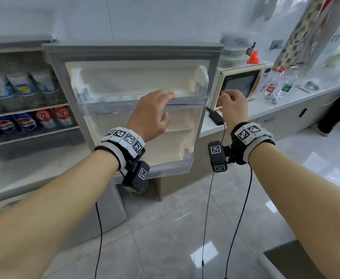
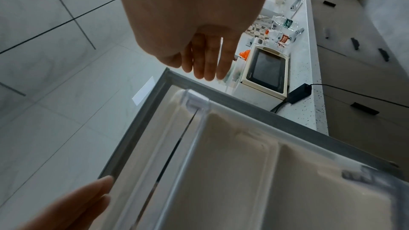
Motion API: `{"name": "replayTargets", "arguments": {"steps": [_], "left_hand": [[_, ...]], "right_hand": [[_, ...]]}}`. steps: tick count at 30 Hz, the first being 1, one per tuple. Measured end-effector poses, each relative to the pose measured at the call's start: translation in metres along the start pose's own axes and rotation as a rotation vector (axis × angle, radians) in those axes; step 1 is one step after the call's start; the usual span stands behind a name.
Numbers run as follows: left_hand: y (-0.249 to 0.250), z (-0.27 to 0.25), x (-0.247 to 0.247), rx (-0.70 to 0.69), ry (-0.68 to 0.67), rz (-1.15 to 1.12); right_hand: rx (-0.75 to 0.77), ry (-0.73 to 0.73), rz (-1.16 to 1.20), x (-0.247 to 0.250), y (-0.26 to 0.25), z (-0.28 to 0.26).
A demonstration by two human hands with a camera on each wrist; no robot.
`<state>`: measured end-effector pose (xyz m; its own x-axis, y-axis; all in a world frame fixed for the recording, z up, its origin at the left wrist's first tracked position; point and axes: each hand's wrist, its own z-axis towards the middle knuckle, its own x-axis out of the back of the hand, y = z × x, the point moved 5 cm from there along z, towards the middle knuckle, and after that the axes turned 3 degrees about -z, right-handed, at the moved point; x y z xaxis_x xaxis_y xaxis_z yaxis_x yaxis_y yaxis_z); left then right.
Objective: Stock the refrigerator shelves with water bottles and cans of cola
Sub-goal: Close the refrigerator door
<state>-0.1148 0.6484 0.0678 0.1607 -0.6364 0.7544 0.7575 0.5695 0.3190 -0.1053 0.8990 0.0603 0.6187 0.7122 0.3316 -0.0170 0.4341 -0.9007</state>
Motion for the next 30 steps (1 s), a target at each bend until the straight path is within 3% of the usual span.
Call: {"name": "replayTargets", "arguments": {"steps": [2,7,12,17,23,30], "left_hand": [[0.011,0.023,-0.019,-0.004,-0.01,0.049],[0.017,0.046,-0.043,0.023,0.003,0.154],[0.019,0.048,-0.052,0.072,-0.038,0.214],[0.022,0.041,-0.05,0.074,-0.009,0.188],[0.038,0.012,-0.027,0.038,0.15,0.146],[0.064,-0.057,0.017,0.023,0.211,0.147]], "right_hand": [[-0.027,-0.011,0.021,0.006,0.001,0.036],[0.024,-0.216,0.041,-0.013,-0.002,0.095],[0.006,-0.361,0.143,-0.04,-0.003,0.115],[0.013,-0.341,0.187,-0.051,0.013,0.125],[0.067,-0.257,0.225,-0.028,0.023,0.095],[0.198,-0.153,0.225,0.018,0.006,-0.01]]}}
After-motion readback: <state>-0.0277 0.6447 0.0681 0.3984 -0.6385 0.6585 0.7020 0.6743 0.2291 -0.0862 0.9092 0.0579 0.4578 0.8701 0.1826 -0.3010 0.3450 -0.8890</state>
